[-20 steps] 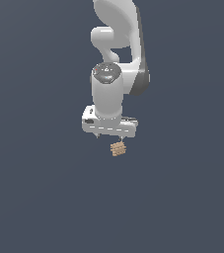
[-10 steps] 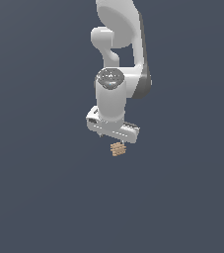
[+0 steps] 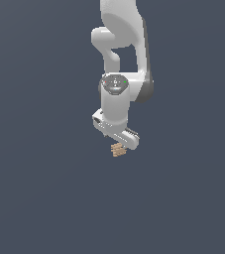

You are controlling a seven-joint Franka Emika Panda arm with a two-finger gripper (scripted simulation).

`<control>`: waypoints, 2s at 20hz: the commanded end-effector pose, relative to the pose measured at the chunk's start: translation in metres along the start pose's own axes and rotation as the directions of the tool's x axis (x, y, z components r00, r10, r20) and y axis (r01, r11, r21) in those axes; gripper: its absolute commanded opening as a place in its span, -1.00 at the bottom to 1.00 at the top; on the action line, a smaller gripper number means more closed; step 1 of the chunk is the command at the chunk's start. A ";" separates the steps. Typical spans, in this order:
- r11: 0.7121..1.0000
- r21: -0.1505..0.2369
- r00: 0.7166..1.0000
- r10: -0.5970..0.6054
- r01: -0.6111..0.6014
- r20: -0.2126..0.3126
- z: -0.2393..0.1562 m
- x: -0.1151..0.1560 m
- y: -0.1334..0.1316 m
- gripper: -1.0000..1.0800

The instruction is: Pick up the object and move it to a goal position.

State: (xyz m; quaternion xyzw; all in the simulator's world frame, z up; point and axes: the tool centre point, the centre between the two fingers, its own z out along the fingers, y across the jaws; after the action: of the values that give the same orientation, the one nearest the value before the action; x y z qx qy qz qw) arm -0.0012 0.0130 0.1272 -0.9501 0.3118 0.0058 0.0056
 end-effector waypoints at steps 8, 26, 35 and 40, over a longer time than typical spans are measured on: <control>0.969 -0.001 0.969 0.247 -0.247 -0.004 0.016 -0.008 -0.005 0.92; 0.828 0.002 0.828 0.560 -0.560 -0.015 0.038 -0.018 -0.010 0.92; 0.817 0.002 0.817 0.576 -0.576 -0.016 0.040 -0.019 -0.011 0.92; 0.816 0.002 0.816 0.578 -0.578 -0.016 0.057 -0.019 -0.010 0.92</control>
State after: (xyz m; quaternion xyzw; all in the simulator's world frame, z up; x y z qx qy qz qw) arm -0.0104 0.0336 0.0770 -0.8111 0.5849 -0.0003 0.0004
